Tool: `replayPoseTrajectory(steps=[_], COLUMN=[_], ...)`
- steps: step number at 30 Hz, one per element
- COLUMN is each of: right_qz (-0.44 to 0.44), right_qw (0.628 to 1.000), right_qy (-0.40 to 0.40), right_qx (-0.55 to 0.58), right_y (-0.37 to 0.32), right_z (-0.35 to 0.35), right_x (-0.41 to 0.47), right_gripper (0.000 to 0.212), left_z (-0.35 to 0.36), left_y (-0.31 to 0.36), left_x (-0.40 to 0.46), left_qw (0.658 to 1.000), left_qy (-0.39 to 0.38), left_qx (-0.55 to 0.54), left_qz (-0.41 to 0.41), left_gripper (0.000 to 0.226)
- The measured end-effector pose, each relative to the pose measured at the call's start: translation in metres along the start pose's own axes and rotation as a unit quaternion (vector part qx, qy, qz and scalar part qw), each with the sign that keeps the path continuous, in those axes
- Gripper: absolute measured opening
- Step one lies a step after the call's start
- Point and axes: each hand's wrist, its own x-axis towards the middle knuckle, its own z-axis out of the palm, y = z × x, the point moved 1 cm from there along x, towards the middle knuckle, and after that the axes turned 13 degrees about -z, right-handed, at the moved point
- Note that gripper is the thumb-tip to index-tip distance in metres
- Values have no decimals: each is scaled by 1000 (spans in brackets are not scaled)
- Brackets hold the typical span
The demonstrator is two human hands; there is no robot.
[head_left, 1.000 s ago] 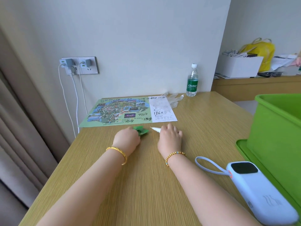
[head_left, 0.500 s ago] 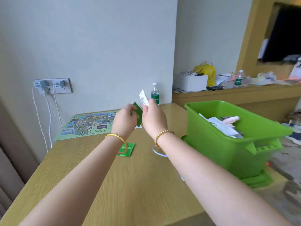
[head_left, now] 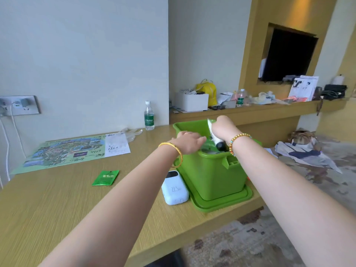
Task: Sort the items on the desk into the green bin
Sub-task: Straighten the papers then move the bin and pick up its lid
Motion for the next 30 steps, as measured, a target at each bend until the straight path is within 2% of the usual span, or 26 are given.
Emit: replayPoseTrajectory(steps=[1,2,3,5,7,9,12,14,16,19,22,26,30], right_qz=[1,7,11,-4,-56,-121,-220,-269,-278,-209,-130,-26,-22], right_qw=[1000,999,999,999,998,992,970,958,959,967,933,940,939], right_qy=[-23,-37,-45,-32,4,47,99,94,54,-101,-252,-261,-282], right_qx=[-7,-10,-12,-17,-14,-1,7,4,-21,-107,-222,-219,-197], right_y=[2,4,4,-1,-13,-29,-63,-81,-89,-80,-57,-37,-29], right_z=[0,1,3,6,10,16,30,50,76,116,151,172,177], right_x=[-2,-3,-5,-8,-12,-16,-31,-43,-54,-67,-75,-80,-77], right_gripper=[18,27,32,29,22,35,38,34,32,29,32,40,54], left_z=[5,7,6,1,-6,-14,-23,-25,-24,-17,-9,5,20], left_y=[-1,-3,-6,-16,-28,-44,-75,-99,-124,-161,-195,-231,-253], left_x=[2,3,4,5,4,0,-10,-21,-32,-51,-65,-74,-75], left_qw=[999,998,999,994,982,969,958,959,960,960,957,946,939], left_qy=[3,9,27,105,186,245,277,267,253,213,147,76,11], left_qx=[49,55,40,5,-10,-32,-29,-24,-7,33,75,139,170], left_qz=[4,5,8,10,-4,-26,-68,-96,-123,-178,-238,-283,-299], left_gripper=[46,46,45,42,40,38,41,43,44,46,48,53,59])
